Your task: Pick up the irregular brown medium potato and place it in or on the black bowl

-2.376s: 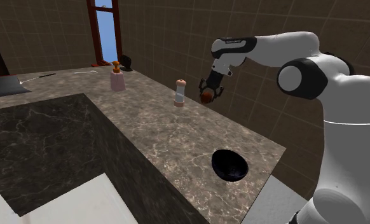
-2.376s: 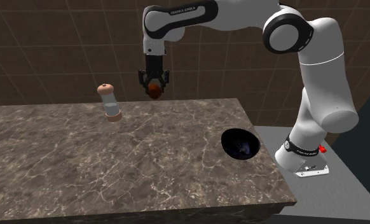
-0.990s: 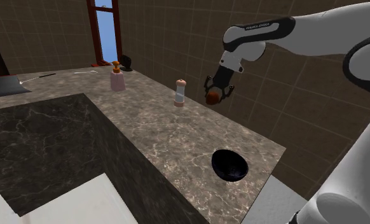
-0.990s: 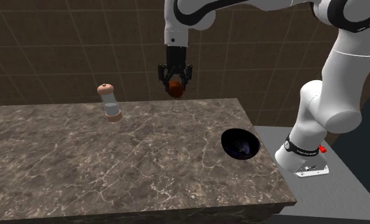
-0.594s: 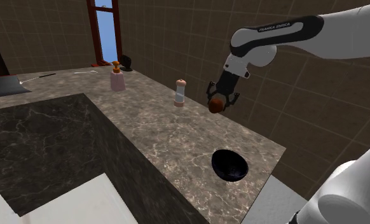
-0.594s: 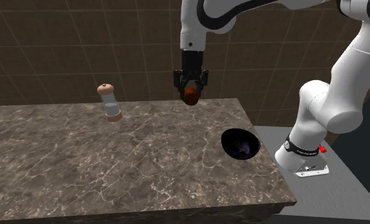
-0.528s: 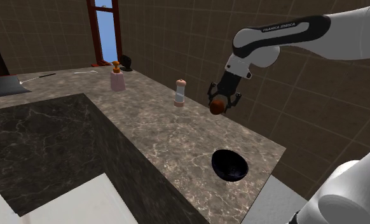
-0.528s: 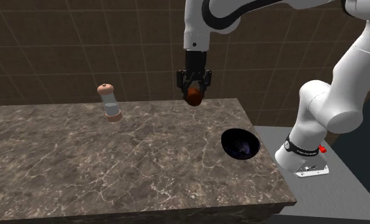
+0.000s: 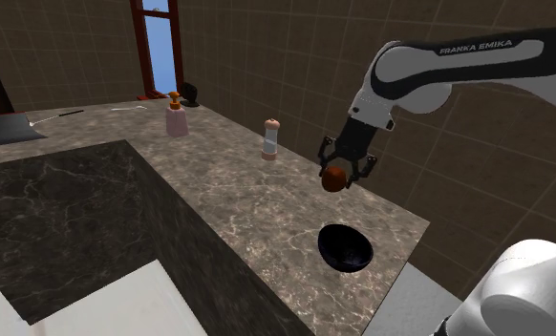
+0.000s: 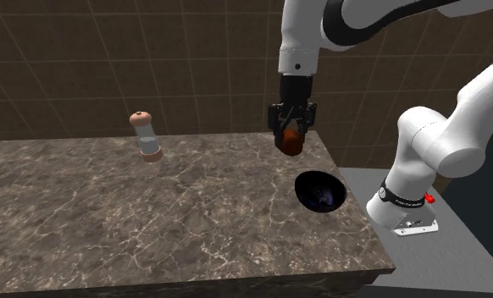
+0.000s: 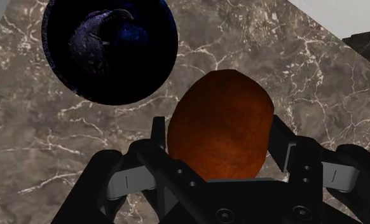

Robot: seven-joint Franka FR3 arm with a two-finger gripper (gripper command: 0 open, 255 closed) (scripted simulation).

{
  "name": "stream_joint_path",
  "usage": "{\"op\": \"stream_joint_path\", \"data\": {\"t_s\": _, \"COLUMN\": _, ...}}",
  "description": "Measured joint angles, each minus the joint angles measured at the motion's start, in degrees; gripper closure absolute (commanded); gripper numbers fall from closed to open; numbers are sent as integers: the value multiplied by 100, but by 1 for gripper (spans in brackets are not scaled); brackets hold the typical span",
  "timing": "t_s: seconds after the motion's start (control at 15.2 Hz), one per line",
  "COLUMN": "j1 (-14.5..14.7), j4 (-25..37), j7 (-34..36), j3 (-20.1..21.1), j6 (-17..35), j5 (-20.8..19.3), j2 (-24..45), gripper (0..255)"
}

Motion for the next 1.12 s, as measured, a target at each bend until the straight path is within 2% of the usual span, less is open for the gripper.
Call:
{"op": "stream_joint_path", "data": {"t_s": 0.46, "j1": 257, "j4": -1045, "j7": 619, "j3": 467, "j6": -167, "j5": 288, "j2": -1415, "gripper": 255}}
{"op": "stream_joint_path", "data": {"t_s": 1.12, "j1": 342, "j4": -1720, "j7": 502, "j3": 604, "j6": 442, "j5": 480, "j2": -1477, "gripper": 255}}
